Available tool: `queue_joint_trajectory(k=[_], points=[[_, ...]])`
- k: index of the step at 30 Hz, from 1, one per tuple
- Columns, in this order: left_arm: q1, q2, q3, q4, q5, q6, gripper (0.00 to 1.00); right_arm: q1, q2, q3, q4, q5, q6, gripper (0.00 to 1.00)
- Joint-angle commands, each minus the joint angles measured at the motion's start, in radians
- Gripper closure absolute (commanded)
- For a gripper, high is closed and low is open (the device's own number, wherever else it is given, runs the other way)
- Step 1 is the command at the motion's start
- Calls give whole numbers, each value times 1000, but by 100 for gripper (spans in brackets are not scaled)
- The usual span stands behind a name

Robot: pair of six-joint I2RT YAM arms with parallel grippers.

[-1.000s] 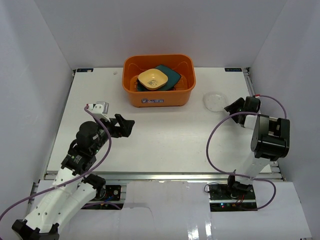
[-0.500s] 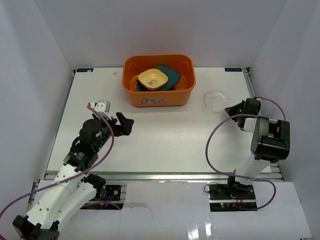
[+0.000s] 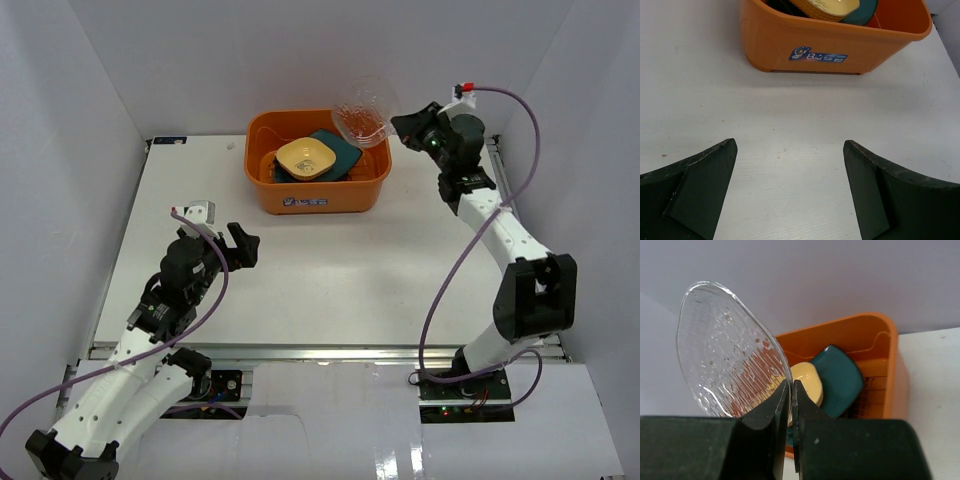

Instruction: Place the plates into the plastic bin on the countertop

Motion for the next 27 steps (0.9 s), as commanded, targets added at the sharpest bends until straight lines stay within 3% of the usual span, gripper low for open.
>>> queue_joint_trajectory(k=[1,10,12,14,17,22,25,27], points=[[-2,3,26,-12,-6,9,2,63,129,109,-70,11,2,92],[5,23,28,-10,11,7,2,232,400,427,-228,127,42,92],[6,26,26,-10,8,9,2,250,435,502,-283,130,41,75],[6,29,26,-10,8,7,2,261,464,534,-300,113,22,37],[12,37,28,-10,0,2,2,261,443,535,-325,118,-5,16],[17,55,34,-10,3,-5,2,263,273,388,-267,136,-74,12],[20,63,37,-10,5,-8,2,263,112,213,-207,135,-122,2],[20,63,38,-9,6,-13,2,261,-35,116,-193,176,-170,10]])
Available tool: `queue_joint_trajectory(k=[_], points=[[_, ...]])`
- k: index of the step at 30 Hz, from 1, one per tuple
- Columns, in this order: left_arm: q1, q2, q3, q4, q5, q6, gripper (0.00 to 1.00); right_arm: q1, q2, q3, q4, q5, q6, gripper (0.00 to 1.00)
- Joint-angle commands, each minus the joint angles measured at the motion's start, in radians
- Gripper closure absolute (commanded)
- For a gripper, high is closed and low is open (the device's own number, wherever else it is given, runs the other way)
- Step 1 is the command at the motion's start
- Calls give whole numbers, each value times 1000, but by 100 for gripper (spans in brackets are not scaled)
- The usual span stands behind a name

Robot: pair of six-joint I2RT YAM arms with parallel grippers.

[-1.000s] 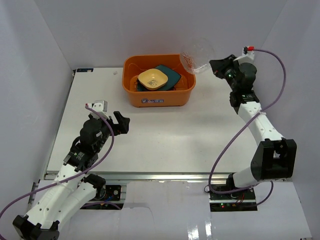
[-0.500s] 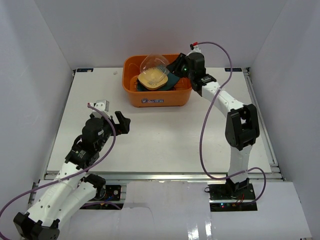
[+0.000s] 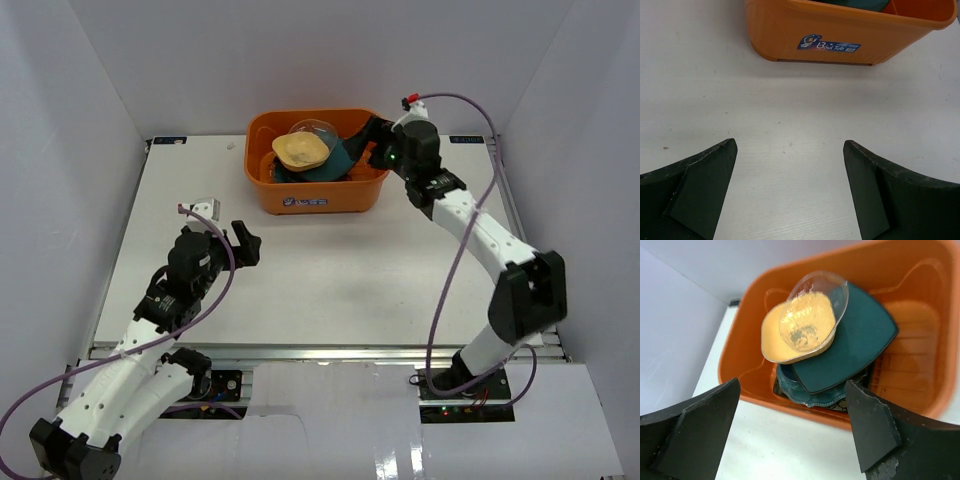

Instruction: Place the plates into the plastic bin on the countertop

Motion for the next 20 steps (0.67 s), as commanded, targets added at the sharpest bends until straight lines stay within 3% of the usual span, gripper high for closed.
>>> queue_joint_trajectory(k=[1,7,11,14,20], points=[[5,-5,36,-1,1,-8,2,-2,-264,-184,117,84,-98,10],[6,-40,80,12,59,-10,2,-2,-682,-545,81,295,-198,10],[6,-62,145,20,78,-8,2,-2,-927,-650,-68,440,-215,10],[6,-82,185,20,72,12,2,-2,-1079,-743,-71,513,-227,10],[6,-111,191,3,64,15,2,-1,-1202,-792,-74,512,-222,10]])
